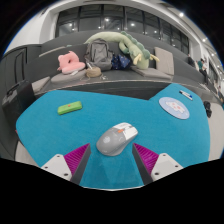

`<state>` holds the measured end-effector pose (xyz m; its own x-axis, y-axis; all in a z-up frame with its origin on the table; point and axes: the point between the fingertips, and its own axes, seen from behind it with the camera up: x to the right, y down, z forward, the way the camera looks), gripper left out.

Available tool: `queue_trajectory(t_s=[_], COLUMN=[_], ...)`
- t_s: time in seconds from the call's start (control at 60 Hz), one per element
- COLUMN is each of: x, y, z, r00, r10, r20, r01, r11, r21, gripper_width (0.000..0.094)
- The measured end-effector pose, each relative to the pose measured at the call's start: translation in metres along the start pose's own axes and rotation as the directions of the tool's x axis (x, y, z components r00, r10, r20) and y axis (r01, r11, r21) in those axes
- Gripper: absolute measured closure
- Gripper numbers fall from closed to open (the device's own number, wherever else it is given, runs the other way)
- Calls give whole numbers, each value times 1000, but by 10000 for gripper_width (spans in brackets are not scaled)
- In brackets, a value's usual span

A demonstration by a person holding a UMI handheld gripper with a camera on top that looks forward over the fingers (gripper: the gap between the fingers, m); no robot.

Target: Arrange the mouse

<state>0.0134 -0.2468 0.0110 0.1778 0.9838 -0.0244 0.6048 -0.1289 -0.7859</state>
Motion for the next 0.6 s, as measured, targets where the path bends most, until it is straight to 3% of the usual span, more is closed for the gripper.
queue_trajectory(t_s=[0.6], x=[-22], y=[-53], z=[100], r00=[999], r10=[-37], r20=[21], r01=[38], r11=[998], r21=[-57], gripper_width=[90])
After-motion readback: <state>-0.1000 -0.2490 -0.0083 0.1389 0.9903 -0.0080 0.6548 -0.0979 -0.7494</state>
